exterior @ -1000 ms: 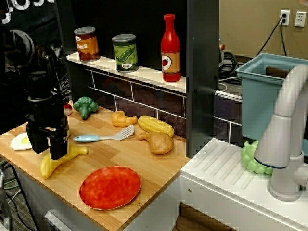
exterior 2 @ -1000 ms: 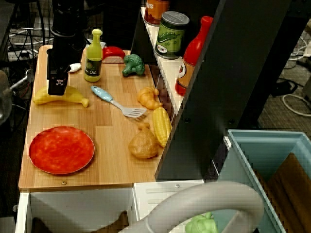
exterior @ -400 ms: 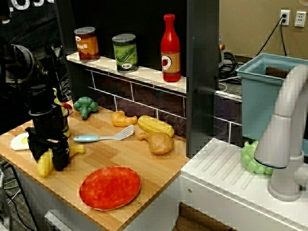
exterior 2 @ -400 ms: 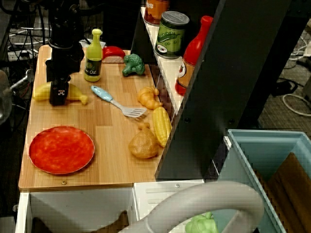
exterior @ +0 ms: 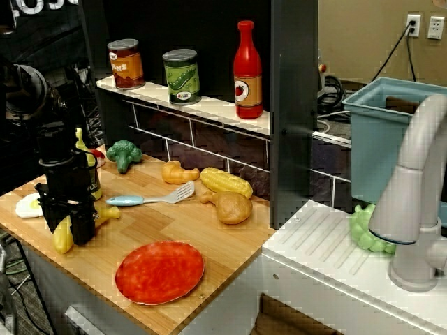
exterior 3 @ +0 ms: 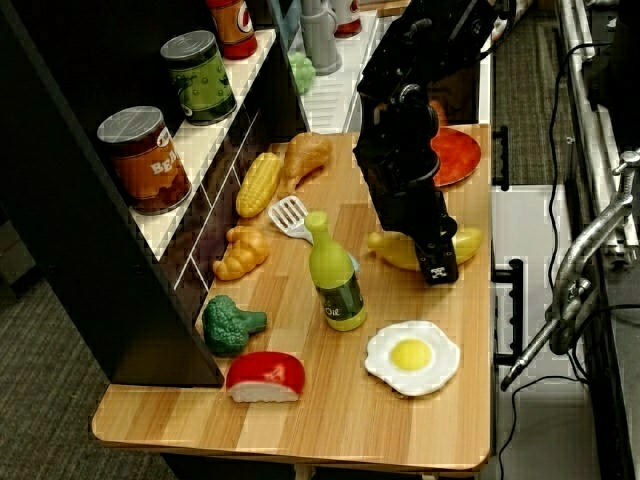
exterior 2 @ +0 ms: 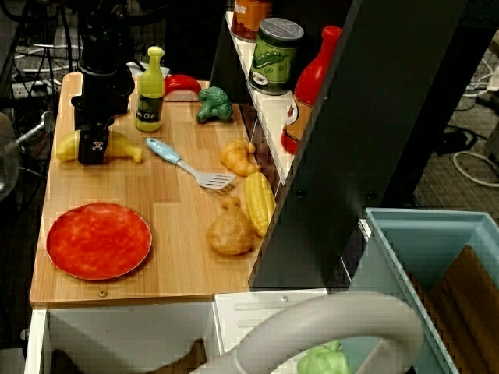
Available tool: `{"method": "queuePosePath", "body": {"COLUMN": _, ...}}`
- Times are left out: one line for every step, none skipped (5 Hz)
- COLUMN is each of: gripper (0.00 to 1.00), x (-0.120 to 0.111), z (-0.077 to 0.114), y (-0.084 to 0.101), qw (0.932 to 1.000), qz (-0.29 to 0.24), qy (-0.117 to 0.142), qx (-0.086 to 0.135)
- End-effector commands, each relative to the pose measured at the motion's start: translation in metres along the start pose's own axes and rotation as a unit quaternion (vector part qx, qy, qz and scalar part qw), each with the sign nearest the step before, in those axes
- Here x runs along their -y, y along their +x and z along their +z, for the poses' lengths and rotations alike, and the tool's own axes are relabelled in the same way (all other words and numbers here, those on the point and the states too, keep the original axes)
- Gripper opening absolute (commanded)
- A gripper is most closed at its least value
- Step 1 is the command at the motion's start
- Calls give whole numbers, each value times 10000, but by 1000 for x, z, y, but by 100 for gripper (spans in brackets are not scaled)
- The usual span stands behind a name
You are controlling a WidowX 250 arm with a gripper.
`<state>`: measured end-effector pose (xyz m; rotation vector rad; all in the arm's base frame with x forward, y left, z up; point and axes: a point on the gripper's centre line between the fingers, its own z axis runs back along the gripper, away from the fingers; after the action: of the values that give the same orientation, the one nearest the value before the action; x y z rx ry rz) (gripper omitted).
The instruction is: Put banana on plate
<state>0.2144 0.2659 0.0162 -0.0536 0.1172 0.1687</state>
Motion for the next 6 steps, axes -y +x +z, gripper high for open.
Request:
{"method": "queuePosePath", "body": {"gripper": 0, "x": 13, "z": 42, "y": 7, "qw": 9998, "qz": -155, "qy": -84, "qx": -90}}
{"method": "queuePosePath", "body": {"gripper": 0, "x": 20, "z": 67, "y": 8, "qw": 9992, "qz": -243, "qy": -297, "qx": -108}}
{"method": "queuePosePath", "body": {"gripper": 0, "x": 27, "z": 83, "y": 8, "qw": 9984, "qz": -333, "qy": -436, "qx": -113}}
{"method": "queuePosePath", "body": {"gripper": 0, "x": 42, "z": 97, "y": 6, "qw": 9975, "qz": -483, "qy": -486, "qx": -186}}
{"method": "queuePosePath", "body": {"gripper": 0, "x": 58, "z": 106, "y": -2, "qw": 9971, "qz": -557, "qy": -520, "qx": -35}}
{"method": "queuePosePath", "body": {"gripper": 0, "x": 71, "z": 98, "y": -16, "qw": 9970, "qz": -672, "qy": -364, "qx": 108}}
